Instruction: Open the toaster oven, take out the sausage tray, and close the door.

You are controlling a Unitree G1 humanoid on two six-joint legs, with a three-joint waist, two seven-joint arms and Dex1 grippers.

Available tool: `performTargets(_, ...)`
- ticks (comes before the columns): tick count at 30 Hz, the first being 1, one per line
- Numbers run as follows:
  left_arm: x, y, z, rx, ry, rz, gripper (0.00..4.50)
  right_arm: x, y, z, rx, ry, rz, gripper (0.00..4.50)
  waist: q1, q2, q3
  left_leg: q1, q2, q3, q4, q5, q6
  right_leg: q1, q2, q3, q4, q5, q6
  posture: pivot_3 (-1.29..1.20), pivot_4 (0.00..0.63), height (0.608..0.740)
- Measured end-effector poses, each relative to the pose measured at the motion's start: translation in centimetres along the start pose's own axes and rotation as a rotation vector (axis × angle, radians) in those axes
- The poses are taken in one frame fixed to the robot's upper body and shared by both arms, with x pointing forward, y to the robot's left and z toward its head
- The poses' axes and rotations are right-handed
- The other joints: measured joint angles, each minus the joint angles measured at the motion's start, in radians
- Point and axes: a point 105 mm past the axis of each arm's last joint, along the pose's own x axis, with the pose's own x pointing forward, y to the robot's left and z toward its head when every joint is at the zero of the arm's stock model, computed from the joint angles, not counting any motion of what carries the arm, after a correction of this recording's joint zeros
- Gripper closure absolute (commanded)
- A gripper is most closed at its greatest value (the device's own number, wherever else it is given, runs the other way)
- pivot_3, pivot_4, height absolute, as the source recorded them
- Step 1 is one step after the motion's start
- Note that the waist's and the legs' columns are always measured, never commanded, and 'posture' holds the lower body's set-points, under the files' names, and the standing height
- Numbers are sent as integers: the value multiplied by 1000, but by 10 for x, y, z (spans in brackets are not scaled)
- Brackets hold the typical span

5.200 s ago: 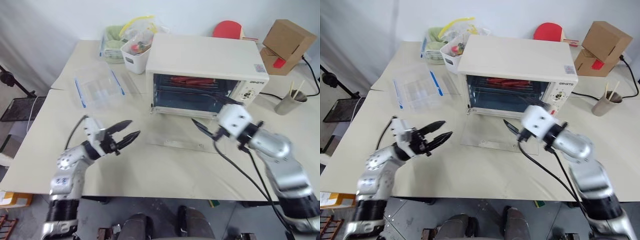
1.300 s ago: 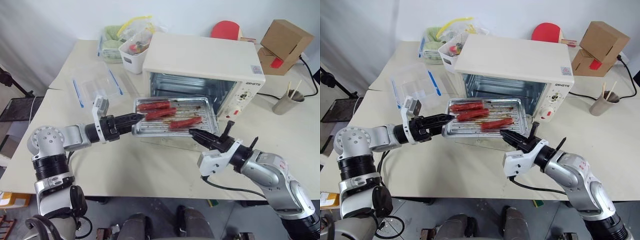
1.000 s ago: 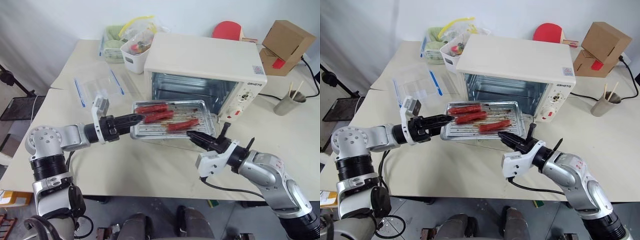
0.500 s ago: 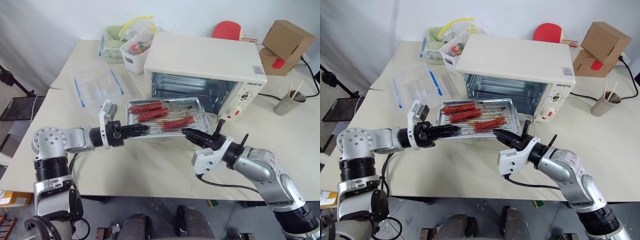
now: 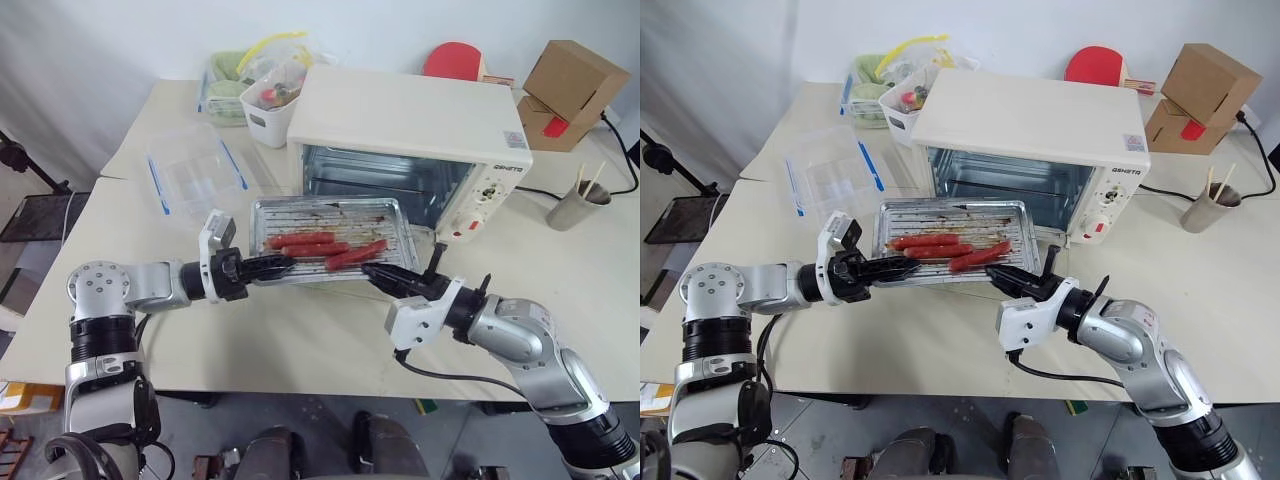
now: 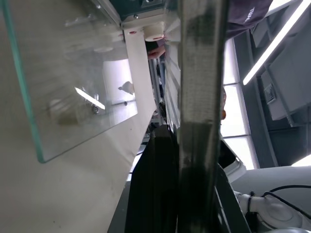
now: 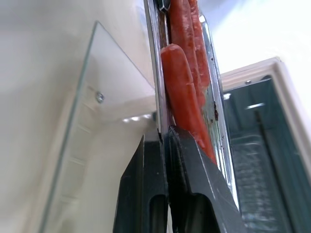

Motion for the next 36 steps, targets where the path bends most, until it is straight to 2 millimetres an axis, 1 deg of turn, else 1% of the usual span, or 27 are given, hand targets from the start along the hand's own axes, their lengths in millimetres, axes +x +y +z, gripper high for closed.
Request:
performTargets(4,-10,4,1,-60,-28,8,4500,-4,-1,4,8,-28,13,2117,-1,0,0,0,0,0,0,0,0,0,-1,0,0,0,0,0,150,740)
performTargets(9,-21,8,-10,-122,-41,26,4500,-11,7,14,67,-94,50,2117,0,0,0,1,0,-1,0,0,0,0,-2,1,0,0,0,0,150,740)
performTargets(12,-31,10,-13,-137,-69,34,4500,-21,3,17,80,-123,32,2117,0,0,0,1,0,-1,0,0,0,0,-1,1,0,0,0,0,150,740)
performTargets(16,-56,14,-17,-135,-155,69,4500,-46,-9,5,107,-92,-26,2117,0,0,0,1,0,0,-1,0,0,0,-1,1,0,0,0,0,150,740)
performTargets(19,-69,14,-19,-121,-243,62,4500,-63,-12,-11,109,-48,-37,2695,0,0,0,1,0,0,-1,0,0,1,-1,2,-1,0,-1,0,150,740)
performTargets(21,-84,18,-28,-120,-332,70,4500,-80,-8,-34,128,22,-23,3382,-2,0,0,1,0,0,-1,-1,-1,1,-2,2,-2,0,-1,0,150,740)
performTargets(24,-100,26,-46,-141,-478,72,4500,-101,-1,-70,227,109,-34,4424,-3,0,0,2,1,1,-1,-1,-1,2,-7,2,-3,0,-1,0,150,740)
performTargets(25,-101,28,-50,-145,-508,71,4500,-108,2,-79,254,136,-26,4474,-3,0,0,2,1,1,-1,-1,-1,2,-7,2,-3,-1,-2,0,150,740)
performTargets(26,-103,28,-52,-138,-530,74,4500,-110,3,-84,270,145,-22,4474,0,0,0,2,1,0,-1,0,-1,2,-8,2,-3,-1,-2,0,150,740)
performTargets(28,-104,24,-56,-108,-608,70,4500,-115,-1,-97,343,156,-48,4474,0,0,0,3,0,1,0,0,-1,2,-11,2,-3,-1,-3,0,150,740)
performTargets(31,-105,24,-63,-103,-707,74,4500,-121,4,-115,517,180,-64,4474,2,0,0,3,-1,0,0,0,0,2,-13,0,-3,-1,-3,0,150,740)
performTargets(32,-105,25,-65,-108,-743,82,4500,-122,10,-120,605,182,-50,4474,2,0,0,3,-1,0,0,0,0,2,-13,0,-3,-2,-3,0,150,740)
performTargets(34,-106,25,-67,-118,-814,84,4500,-123,30,-128,766,199,4,4474,3,0,0,3,-1,0,0,-1,0,2,-14,-1,-3,-2,-3,0,150,740)
performTargets(36,-107,25,-65,-121,-886,81,4500,-119,41,-132,890,190,1,4474,2,0,0,3,-2,0,0,-1,1,2,-15,0,-3,-2,-3,0,150,740)
